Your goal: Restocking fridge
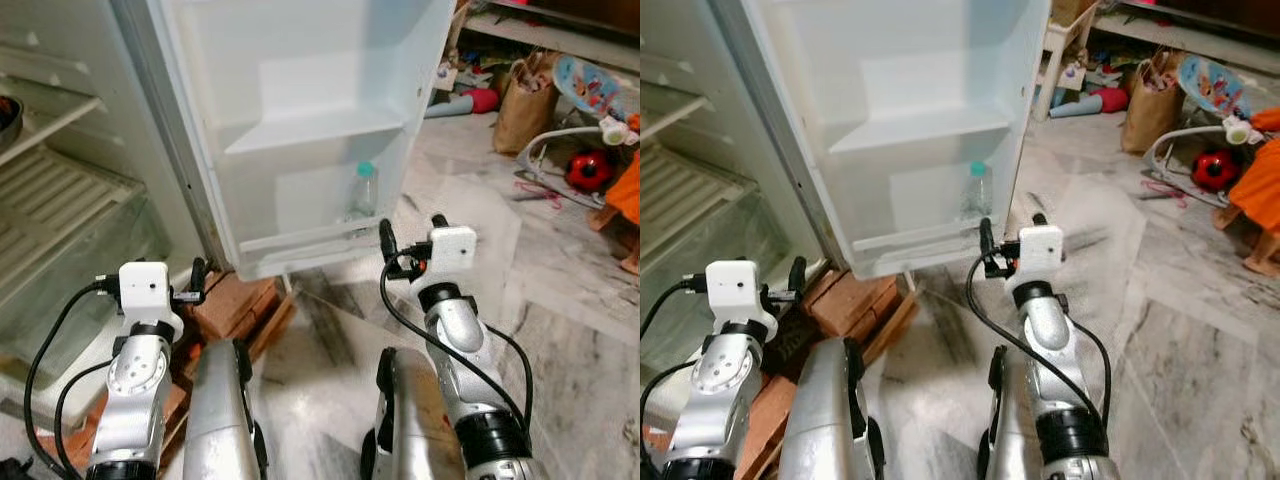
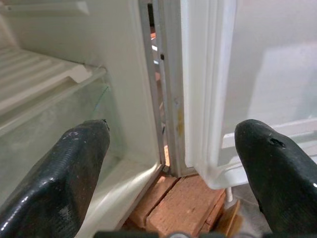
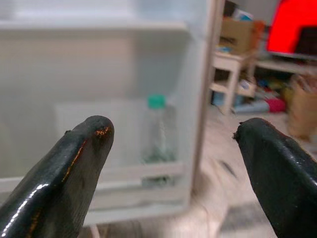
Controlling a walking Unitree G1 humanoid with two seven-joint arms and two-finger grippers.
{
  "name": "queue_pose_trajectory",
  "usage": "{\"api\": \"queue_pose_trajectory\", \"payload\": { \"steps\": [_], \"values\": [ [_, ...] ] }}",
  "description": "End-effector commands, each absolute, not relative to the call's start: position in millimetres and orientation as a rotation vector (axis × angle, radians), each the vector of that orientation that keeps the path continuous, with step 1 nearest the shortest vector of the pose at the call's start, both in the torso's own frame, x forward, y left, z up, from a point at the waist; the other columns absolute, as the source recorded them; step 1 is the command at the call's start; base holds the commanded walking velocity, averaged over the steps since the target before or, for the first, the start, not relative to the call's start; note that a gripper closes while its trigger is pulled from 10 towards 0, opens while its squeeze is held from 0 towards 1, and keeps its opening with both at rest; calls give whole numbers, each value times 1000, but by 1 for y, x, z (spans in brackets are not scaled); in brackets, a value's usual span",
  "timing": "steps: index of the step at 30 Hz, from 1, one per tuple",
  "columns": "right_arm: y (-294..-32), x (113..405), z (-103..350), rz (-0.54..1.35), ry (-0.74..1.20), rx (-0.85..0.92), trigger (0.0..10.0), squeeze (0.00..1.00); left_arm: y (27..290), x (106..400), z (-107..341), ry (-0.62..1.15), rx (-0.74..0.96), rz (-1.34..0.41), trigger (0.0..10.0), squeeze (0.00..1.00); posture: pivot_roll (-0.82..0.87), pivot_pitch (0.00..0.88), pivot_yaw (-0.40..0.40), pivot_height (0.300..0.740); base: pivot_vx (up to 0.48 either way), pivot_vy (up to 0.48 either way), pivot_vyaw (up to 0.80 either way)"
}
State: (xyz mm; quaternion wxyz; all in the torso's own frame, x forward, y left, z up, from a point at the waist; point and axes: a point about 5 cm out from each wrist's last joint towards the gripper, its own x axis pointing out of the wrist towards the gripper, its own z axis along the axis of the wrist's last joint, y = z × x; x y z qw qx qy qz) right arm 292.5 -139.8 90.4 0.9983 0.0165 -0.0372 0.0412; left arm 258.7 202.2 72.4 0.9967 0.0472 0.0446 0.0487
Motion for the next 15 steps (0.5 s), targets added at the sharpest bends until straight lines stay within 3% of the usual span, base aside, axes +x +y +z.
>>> {"api": "queue_pose_trajectory", "payload": {
  "steps": [1, 6, 15],
  "values": [
    [-142, 295, 91, 64, -68, 56, 10000, 0, 197, 265, 74, 74, 91, 83, 10000, 0, -2, 0, -11, 551, 0, 0, 0],
    [-142, 299, 92, 120, -64, 28, 10000, 0, 193, 277, 84, 32, 96, 64, 10000, 0, 20, 0, -25, 586, 0, 0, 0],
    [-143, 298, 94, 122, -63, 36, 10000, 0, 207, 268, 74, 51, 105, 108, 10000, 0, 13, 0, -45, 651, 0, 0, 0]
  ]
}}
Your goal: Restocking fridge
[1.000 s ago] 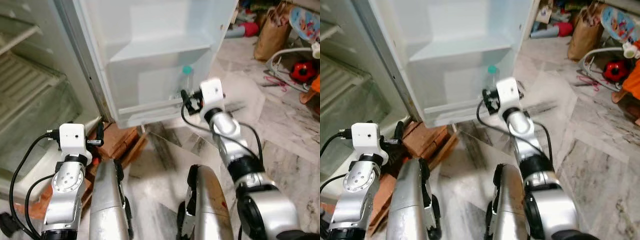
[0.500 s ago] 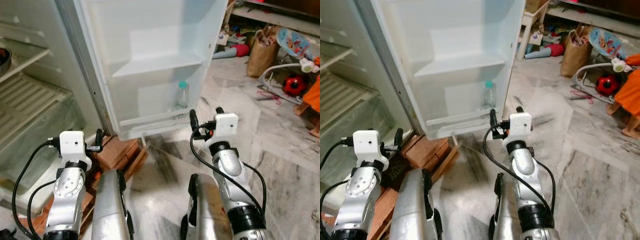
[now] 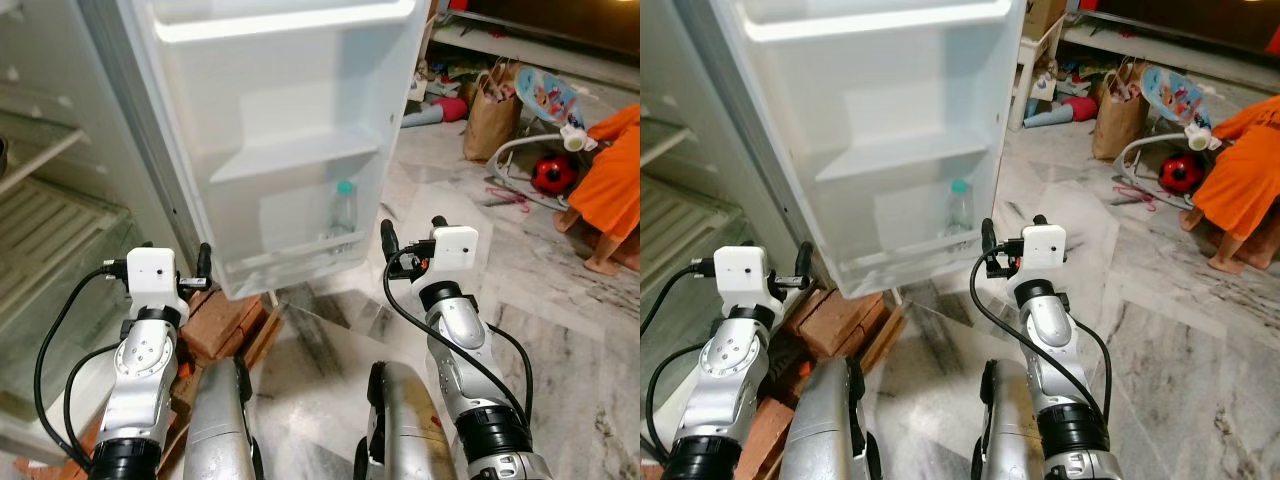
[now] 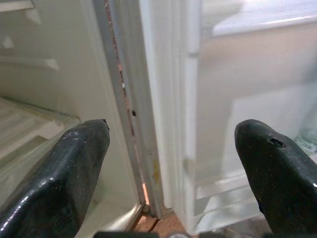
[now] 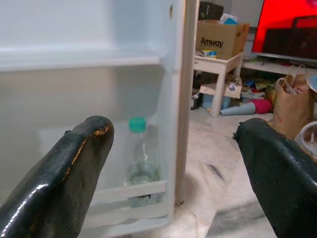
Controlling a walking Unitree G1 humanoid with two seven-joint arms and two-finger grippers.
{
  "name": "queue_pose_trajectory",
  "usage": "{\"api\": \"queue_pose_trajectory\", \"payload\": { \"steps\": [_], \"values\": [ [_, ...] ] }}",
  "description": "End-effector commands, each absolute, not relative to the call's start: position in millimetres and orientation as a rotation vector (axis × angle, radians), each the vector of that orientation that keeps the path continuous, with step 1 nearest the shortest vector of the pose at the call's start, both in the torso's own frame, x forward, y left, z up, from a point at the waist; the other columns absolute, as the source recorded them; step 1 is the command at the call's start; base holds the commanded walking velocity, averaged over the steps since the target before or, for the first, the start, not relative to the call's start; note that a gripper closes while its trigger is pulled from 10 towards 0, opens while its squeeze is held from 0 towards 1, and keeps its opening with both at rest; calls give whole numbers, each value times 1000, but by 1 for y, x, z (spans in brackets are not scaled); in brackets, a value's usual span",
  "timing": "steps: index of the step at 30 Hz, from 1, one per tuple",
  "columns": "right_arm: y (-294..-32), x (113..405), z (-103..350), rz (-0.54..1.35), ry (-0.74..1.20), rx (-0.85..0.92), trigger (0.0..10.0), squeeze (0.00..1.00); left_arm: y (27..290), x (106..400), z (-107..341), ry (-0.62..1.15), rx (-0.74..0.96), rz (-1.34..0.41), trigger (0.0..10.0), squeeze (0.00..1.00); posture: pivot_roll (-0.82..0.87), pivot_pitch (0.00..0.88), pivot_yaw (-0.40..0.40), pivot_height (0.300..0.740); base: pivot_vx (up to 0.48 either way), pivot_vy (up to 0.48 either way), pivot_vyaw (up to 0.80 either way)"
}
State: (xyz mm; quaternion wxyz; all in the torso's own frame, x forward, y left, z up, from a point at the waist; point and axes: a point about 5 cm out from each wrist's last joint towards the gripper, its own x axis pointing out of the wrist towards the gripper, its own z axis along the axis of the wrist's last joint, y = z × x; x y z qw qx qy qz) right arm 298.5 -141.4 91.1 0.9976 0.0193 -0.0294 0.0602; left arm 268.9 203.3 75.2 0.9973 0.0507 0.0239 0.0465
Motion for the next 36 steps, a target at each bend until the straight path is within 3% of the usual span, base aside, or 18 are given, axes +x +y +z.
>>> {"api": "queue_pose_trajectory", "payload": {
  "steps": [1, 14, 36],
  "values": [
    [-143, 297, 93, 124, -61, 33, 10000, 0, 208, 267, 73, 52, 104, 114, 10000, 0, 12, 0, -50, 656, 0, 0, 0],
    [-146, 301, 101, 109, -76, 26, 10000, 0, 198, 271, 83, 18, 134, 79, 10000, 0, -5, 13, -30, 740, 0, 0, 0],
    [-140, 297, 97, 142, -38, 67, 10000, 0, 197, 265, 81, 44, 136, 106, 10000, 0, -3, 54, -44, 740, 0, -28, 0]
  ]
}}
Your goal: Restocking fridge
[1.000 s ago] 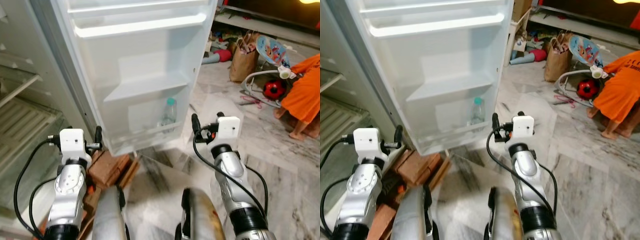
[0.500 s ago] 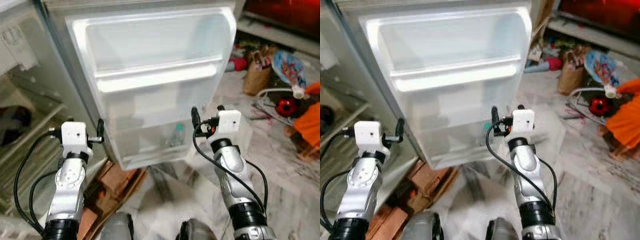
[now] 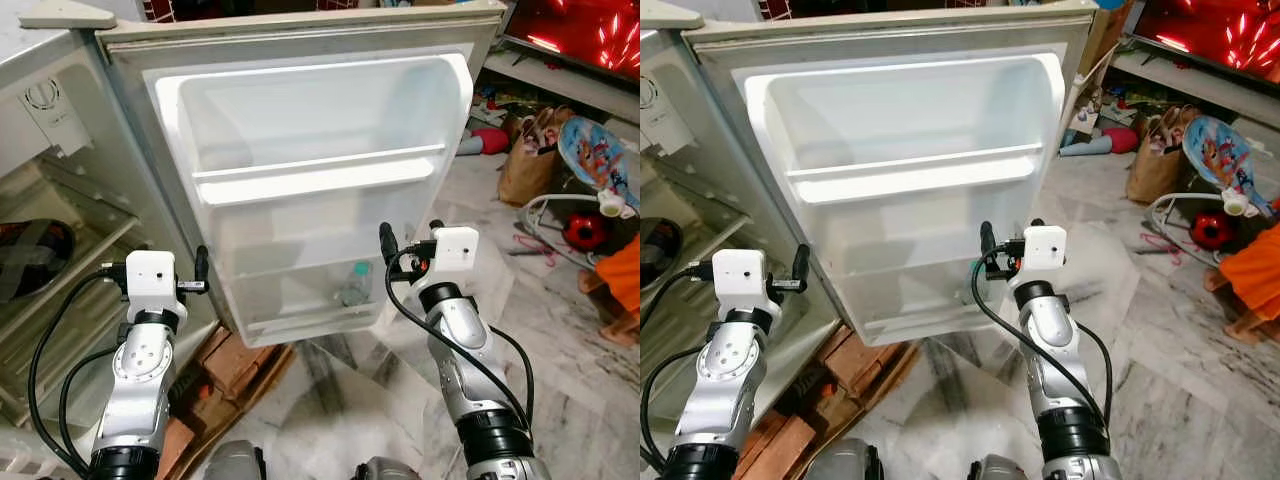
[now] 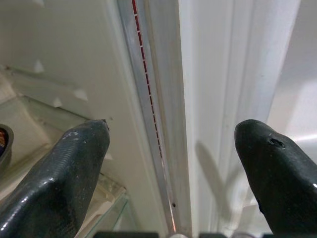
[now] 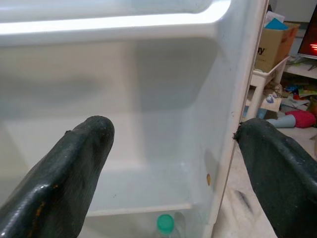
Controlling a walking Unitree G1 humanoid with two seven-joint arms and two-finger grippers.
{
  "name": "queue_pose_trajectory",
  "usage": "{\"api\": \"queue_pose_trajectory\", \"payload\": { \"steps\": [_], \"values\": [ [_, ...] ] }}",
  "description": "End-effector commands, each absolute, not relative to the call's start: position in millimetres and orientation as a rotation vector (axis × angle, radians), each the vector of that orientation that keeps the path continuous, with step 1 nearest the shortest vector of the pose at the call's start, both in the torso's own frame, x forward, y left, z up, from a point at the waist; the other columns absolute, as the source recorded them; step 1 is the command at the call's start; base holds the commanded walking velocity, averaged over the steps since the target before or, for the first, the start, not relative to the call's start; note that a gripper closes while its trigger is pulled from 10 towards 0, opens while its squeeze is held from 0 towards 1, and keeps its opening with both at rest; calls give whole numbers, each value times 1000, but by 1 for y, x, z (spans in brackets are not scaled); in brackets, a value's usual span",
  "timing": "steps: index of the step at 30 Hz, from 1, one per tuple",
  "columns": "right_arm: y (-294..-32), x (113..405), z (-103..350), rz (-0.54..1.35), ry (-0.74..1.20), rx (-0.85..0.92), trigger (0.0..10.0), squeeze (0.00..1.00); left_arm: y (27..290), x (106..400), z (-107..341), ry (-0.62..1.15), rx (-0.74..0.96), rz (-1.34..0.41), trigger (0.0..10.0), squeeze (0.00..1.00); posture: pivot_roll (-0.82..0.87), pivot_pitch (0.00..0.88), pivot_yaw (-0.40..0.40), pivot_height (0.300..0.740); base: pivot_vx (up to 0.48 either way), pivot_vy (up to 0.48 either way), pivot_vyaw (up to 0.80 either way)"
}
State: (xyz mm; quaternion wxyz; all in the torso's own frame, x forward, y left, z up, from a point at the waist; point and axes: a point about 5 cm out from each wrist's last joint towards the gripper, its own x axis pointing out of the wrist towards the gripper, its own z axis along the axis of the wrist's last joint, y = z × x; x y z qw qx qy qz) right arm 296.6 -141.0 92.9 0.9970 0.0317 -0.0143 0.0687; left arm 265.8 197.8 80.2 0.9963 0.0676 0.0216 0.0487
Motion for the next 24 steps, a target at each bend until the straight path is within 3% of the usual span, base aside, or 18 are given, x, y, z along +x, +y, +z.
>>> {"api": "queue_pose_trajectory", "payload": {
  "steps": [1, 24],
  "values": [
    [-140, 298, 97, 142, -38, 66, 10000, 0, 197, 265, 81, 45, 134, 106, 10000, 0, -3, 54, -44, 740, 0, -371, 0],
    [-135, 301, 102, 180, -67, 18, 10000, 0, 190, 267, 80, 58, 144, 81, 10000, 0, -7, 61, -49, 740, 0, -443, 0]
  ]
}}
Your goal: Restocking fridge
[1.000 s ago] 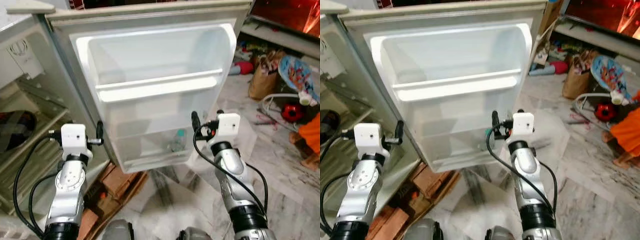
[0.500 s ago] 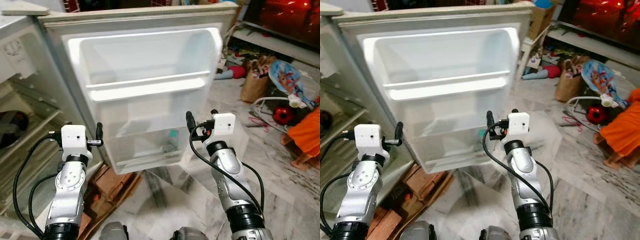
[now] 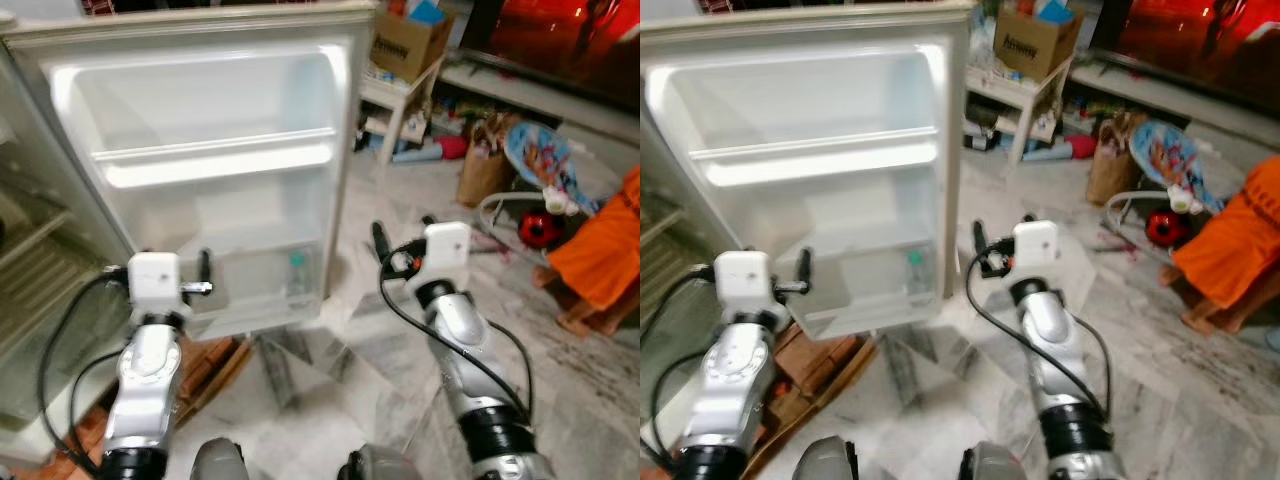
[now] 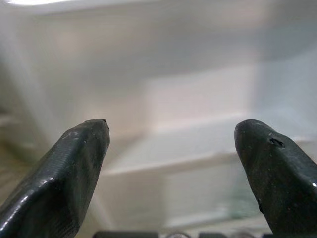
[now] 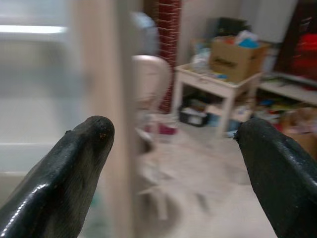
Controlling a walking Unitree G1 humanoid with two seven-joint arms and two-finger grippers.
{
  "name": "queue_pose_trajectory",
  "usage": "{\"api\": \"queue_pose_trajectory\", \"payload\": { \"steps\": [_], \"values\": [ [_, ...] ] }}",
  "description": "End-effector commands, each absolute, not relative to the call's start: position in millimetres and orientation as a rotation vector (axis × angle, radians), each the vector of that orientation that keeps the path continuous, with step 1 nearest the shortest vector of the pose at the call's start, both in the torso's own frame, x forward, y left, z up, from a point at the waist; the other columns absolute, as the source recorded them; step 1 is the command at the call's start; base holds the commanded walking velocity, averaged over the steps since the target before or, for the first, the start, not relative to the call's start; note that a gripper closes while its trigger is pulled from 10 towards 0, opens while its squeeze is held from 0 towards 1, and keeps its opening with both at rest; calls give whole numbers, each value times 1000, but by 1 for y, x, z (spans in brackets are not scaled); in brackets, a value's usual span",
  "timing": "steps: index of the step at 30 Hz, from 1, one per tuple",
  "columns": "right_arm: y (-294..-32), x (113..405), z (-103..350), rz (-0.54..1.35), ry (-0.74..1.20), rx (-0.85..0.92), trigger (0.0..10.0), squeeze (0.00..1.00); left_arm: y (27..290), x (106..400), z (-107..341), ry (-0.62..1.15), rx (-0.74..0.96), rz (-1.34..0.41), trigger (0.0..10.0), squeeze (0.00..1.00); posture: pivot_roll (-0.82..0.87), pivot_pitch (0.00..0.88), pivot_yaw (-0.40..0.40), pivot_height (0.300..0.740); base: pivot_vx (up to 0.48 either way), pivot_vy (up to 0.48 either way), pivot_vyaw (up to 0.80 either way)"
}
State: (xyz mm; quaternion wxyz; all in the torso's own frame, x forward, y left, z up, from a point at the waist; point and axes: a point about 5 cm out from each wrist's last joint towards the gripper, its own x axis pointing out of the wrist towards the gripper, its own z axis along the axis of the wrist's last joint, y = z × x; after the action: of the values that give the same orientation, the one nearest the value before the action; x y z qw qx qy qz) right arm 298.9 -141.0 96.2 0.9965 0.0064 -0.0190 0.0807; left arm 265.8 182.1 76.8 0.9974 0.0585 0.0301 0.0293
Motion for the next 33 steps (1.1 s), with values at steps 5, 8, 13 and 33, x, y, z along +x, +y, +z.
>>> {"api": "queue_pose_trajectory", "payload": {
  "steps": [5, 8, 13, 33],
  "values": [
    [-133, 301, 104, 197, -85, -3, 10000, 0, 190, 267, 80, 62, 147, 83, 10000, 0, -7, 61, -48, 740, 0, -462, 220],
    [-132, 301, 105, 199, -92, -24, 10000, 0, 191, 268, 78, 74, 162, 91, 10000, 0, -6, 61, -48, 740, 0, -381, 775],
    [-131, 301, 106, 207, -99, -35, 10000, 0, 189, 269, 79, 73, 161, 85, 10000, 0, -8, 62, -47, 740, 0, -380, 772],
    [-124, 303, 108, 255, -121, -47, 10000, 0, 189, 271, 77, 82, 171, 90, 10000, 0, -5, 60, -46, 740, 0, -314, 752]
  ]
}}
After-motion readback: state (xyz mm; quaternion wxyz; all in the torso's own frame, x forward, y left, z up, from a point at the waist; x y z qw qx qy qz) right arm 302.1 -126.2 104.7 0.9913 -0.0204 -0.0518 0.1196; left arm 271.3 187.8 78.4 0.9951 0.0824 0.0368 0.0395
